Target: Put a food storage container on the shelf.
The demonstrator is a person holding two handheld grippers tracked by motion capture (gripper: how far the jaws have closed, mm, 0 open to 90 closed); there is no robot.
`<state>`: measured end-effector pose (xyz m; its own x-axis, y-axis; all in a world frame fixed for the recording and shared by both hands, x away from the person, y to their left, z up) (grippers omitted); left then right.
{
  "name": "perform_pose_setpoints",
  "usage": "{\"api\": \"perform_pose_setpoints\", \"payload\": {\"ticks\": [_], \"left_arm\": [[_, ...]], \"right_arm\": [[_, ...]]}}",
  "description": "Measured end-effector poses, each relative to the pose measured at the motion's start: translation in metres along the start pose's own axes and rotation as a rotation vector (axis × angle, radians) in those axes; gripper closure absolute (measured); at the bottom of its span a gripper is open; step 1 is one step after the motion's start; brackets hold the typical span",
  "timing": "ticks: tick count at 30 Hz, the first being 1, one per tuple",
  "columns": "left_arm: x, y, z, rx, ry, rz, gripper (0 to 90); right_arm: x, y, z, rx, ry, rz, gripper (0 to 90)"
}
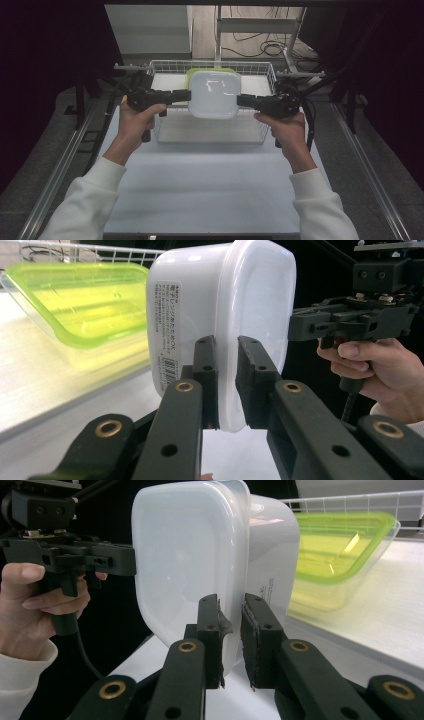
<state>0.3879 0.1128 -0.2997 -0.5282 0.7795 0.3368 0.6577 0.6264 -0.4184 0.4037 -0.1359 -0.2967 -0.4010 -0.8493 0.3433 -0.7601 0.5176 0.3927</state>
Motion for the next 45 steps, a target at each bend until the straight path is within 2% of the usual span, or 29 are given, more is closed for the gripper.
{"api": "perform_pose_setpoints", "payload": {"ticks": [7,16,24,31,35,38,45], "left_arm": [[0.0,0.007,-0.015,0.001,-0.002,-0.003,79.5],[-0.009,0.018,-0.032,0.014,-0.006,-0.001,79.3],[-0.015,0.022,-0.044,0.021,0.002,-0.002,79.3],[-0.024,0.031,-0.05,0.055,0.012,-0.009,79.2],[-0.03,0.042,-0.053,0.075,0.029,-0.022,79.2],[-0.032,0.045,-0.053,0.081,0.037,-0.03,79.2],[-0.037,0.056,-0.055,0.118,0.047,-0.028,79.1]], "right_arm": [[-0.007,-0.005,-0.017,-0.022,-0.007,-0.013,78.4],[-0.011,-0.014,-0.035,-0.033,-0.004,-0.004,78.5],[-0.012,-0.023,-0.047,-0.051,-0.016,-0.009,78.4],[-0.016,-0.033,-0.054,-0.082,-0.003,0.002,78.3],[-0.026,-0.042,-0.056,-0.108,0.014,0.012,78.1],[-0.03,-0.046,-0.056,-0.12,0.023,0.016,78.0],[-0.039,-0.055,-0.059,-0.151,0.04,0.02,77.8]]}}
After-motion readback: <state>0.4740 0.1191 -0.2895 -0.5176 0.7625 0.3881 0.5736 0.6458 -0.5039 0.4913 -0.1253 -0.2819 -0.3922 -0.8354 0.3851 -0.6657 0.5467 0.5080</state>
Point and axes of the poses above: each handheld gripper's, and its own axes: x roughly backward along the jaws, z roughly out of its underside, y roughly to its left, the point moved 6 cm from there along -x, roughly forward along the jaws, and after that the axes turned 4 degrees about -z, right-handed, at the moved point
